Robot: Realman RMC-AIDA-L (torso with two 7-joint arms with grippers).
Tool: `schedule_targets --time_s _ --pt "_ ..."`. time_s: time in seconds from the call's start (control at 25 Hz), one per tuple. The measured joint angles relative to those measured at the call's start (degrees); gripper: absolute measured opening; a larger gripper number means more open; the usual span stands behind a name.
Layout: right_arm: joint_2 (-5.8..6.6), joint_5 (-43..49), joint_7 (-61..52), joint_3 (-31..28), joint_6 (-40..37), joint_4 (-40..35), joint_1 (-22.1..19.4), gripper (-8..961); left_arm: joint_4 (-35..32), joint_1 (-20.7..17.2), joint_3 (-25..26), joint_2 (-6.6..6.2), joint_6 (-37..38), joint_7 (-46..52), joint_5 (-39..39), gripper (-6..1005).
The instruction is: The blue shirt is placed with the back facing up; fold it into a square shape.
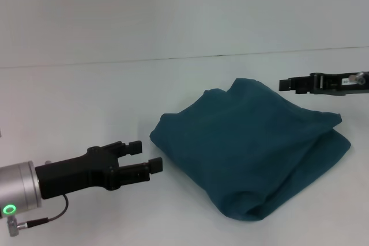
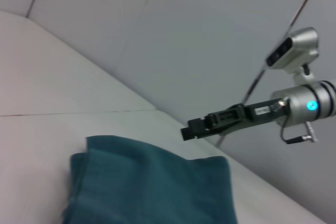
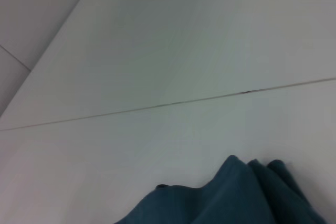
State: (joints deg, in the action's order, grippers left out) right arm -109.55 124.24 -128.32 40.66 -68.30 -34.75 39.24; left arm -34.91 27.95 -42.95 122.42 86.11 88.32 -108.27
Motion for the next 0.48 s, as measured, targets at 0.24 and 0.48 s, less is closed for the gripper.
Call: schedule_targets --time_s 0.24,0.48 --pt "-1.48 0.04 0.48 0.89 1.74 0.43 0.73 617 0.28 0.39 0.11 0.11 -2.74 0.01 0.2 874" --pt "-0.98 0.04 0.52 0.89 1.65 0.43 0.15 613 0.29 1.2 0.1 0.1 -3.65 0.02 0.48 874"
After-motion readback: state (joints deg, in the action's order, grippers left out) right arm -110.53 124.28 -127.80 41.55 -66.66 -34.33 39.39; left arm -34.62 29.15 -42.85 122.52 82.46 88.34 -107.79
